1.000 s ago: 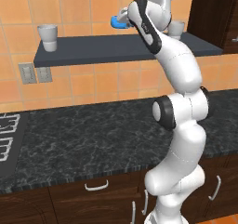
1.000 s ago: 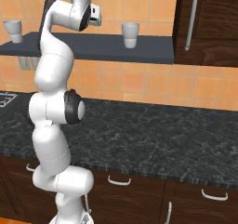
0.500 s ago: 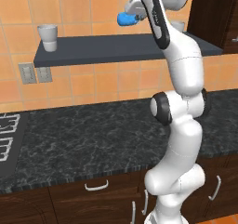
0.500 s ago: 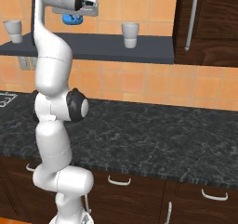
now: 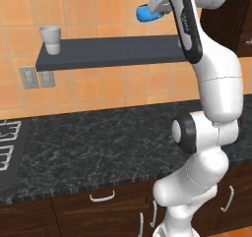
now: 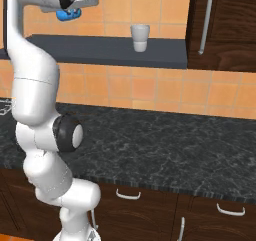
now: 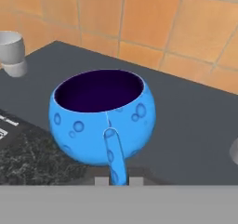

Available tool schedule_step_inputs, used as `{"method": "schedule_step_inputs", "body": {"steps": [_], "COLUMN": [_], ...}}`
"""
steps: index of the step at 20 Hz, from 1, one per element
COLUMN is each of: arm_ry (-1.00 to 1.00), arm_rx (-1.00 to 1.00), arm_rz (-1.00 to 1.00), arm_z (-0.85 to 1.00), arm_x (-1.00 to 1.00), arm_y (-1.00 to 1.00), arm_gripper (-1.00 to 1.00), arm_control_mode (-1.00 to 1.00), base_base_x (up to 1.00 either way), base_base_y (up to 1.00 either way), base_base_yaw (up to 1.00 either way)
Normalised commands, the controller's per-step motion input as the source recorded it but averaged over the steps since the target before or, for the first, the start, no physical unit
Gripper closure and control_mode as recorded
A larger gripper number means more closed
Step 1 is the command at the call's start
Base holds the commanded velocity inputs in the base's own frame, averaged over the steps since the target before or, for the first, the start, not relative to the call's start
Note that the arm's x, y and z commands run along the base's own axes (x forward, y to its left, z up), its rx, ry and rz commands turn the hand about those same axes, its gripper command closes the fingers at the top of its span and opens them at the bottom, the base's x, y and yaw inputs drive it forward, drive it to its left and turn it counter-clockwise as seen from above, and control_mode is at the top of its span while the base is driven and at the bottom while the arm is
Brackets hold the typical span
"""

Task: Gather all objects into one cabinet and sort the glasses and bowls to opposite sides.

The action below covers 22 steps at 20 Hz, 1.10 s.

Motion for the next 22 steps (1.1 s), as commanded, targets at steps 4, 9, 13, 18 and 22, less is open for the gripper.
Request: {"method": "schedule_step_inputs", "body": {"steps": [4,9,13,18,22], "arm_ry": [-0.44,-0.6,-0.59,-0.28,0.17], "arm_rx": [0.0,0.0,-0.02,0.01,0.09], "arm_rz": [0.02,0.04,0.0,-0.12,-0.06], "arm_z": [-0.98,-1.0,-0.87,-0.04,0.12], "arm_x": [-1.0,-1.0,-0.8,0.15,0.3], "arm_y": [-0.29,-0.36,-0.07,-0.15,-0.28], "arm_gripper": [1.0,1.0,1.0,1.0,1.0], "arm_control_mode": [-1.0,-1.0,-1.0,-1.0,-1.0], "base_base_x": [0.0,0.0,0.0,0.0,0.0], "base_base_y": [0.0,0.0,0.0,0.0,0.0], "base_base_yaw": [0.0,0.0,0.0,0.0,0.0]}}
